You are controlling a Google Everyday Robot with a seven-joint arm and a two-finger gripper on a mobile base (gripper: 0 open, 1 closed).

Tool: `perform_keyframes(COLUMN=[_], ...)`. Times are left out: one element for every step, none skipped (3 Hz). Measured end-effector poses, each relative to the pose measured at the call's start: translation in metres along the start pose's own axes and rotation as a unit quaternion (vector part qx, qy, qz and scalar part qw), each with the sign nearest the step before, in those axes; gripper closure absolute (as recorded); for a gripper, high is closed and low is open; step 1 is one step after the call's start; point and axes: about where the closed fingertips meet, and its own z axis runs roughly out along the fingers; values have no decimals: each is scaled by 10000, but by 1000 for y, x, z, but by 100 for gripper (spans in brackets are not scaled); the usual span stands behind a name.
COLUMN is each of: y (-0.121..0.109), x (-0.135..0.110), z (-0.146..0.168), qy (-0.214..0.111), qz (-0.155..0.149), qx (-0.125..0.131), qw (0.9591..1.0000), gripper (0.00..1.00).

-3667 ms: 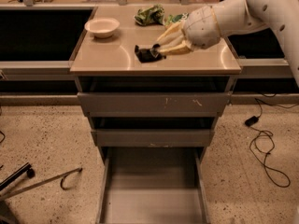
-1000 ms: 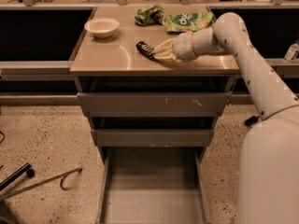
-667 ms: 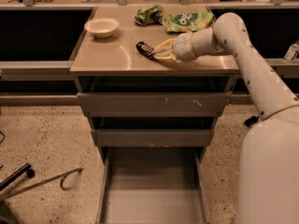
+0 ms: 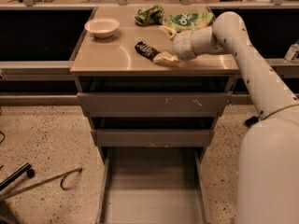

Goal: Pick rxbar chocolate from bottom drawer and place on counter

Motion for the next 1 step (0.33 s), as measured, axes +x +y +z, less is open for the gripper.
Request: perform_keyframes(y=[0], x=[0], z=[0], qy=[0], qz=[0], qx=[0], qw=[10000], gripper=[0])
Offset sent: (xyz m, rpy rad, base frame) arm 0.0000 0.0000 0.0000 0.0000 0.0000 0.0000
